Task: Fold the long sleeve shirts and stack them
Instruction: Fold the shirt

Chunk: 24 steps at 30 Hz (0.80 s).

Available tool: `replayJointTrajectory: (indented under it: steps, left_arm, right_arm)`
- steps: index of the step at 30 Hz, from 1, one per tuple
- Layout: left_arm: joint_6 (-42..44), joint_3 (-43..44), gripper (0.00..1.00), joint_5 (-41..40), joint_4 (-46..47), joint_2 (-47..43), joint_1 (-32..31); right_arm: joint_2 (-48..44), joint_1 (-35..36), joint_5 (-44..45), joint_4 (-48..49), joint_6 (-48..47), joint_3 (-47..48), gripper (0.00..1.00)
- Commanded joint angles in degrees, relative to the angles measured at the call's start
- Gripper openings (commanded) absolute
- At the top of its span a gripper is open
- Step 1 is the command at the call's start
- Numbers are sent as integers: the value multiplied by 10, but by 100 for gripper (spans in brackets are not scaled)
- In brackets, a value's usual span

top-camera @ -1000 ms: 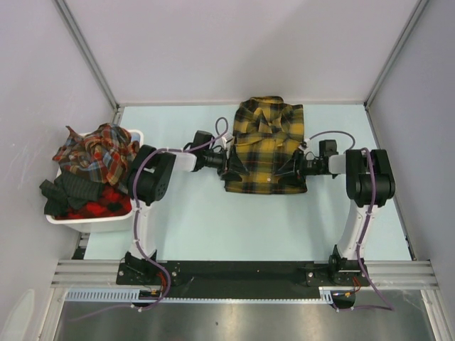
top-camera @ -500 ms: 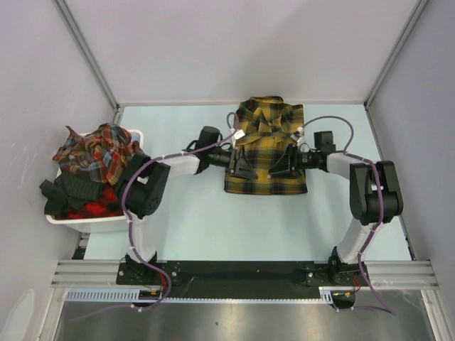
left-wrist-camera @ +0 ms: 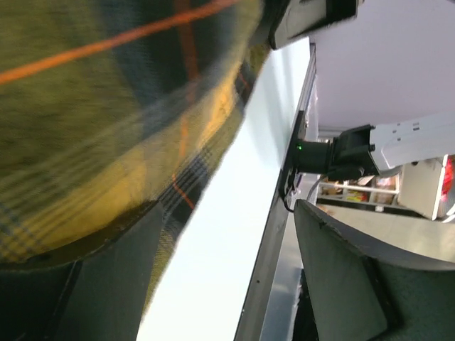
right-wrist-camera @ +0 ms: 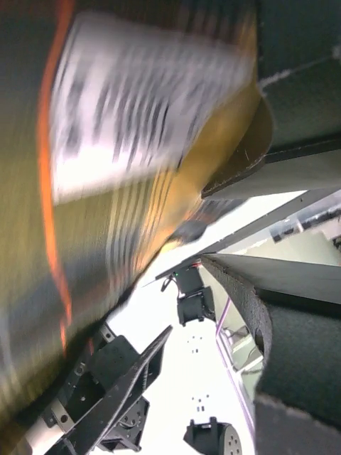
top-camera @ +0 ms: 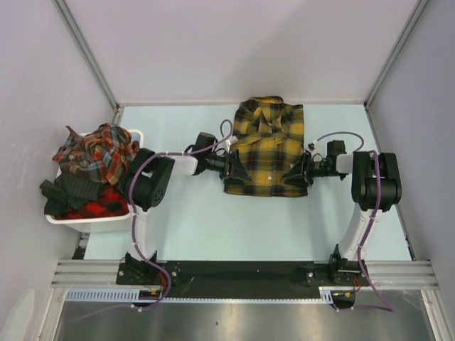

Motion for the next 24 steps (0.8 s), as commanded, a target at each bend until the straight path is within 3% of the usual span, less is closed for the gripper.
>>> replayJointTrajectory:
  steps: [1, 3, 7, 11, 16, 19, 24]
  left_arm:
    - [48, 61, 81, 9, -34, -56, -18]
    - [27, 109, 81, -4, 2, -33, -28]
    - [-64, 192, 78, -73, 60, 68, -27]
    - [-51, 269, 78, -116, 2, 163, -7]
    - [-50, 201, 79, -154, -29, 148, 15]
    - [-62, 147, 79, -90, 32, 120, 30]
    - [-50, 166, 79, -8, 98, 65, 24]
  right_arm:
    - [-71, 38, -7, 64, 54, 57, 42]
    - [-57, 64, 0, 171, 128, 75, 42]
    - [48, 79, 19, 263, 200, 129, 41]
    - [153, 55, 55, 338, 255, 141, 38]
    - [184, 12, 78, 285, 192, 151, 38]
    - [148, 14, 52, 214, 140, 167, 39]
    - [73, 28, 3, 148, 76, 191, 40]
